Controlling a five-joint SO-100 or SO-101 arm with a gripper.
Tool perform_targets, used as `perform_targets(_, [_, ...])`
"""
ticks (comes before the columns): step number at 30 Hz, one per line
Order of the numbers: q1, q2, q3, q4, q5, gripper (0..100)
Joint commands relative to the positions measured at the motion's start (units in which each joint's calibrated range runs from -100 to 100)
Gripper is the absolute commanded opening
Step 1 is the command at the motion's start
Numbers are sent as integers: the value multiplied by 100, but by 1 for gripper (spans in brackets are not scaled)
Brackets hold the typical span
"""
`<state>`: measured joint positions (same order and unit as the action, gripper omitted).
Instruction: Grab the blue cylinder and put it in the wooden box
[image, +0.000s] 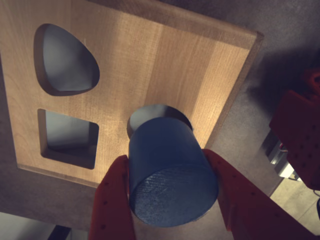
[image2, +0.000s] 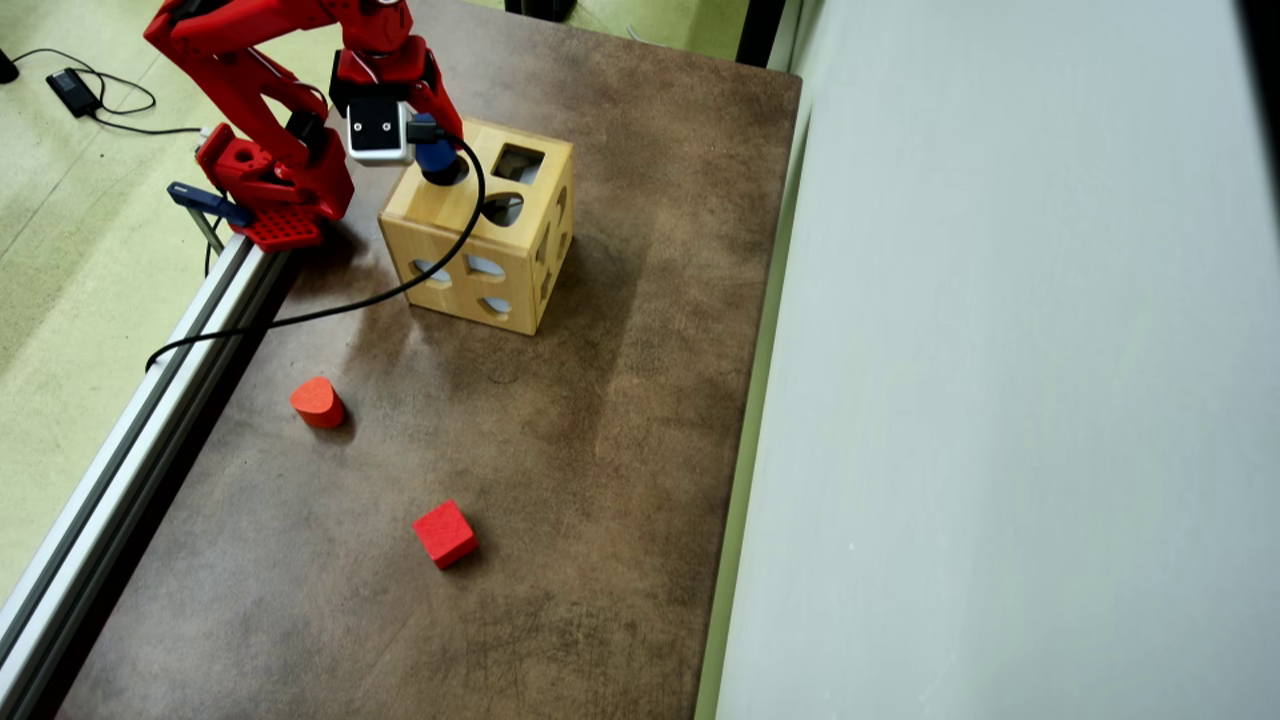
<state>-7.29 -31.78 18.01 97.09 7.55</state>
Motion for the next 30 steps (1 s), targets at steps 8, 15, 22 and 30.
perform_targets(8, [-957,-79,-30,-15,29,2])
perform_targets(15, [-2599,-79,-39,-15,34,2])
perform_targets(22, [-3431,-79,-39,-15,39,2])
perform_targets(30, [-3216,-87,-39,-7,-15,2])
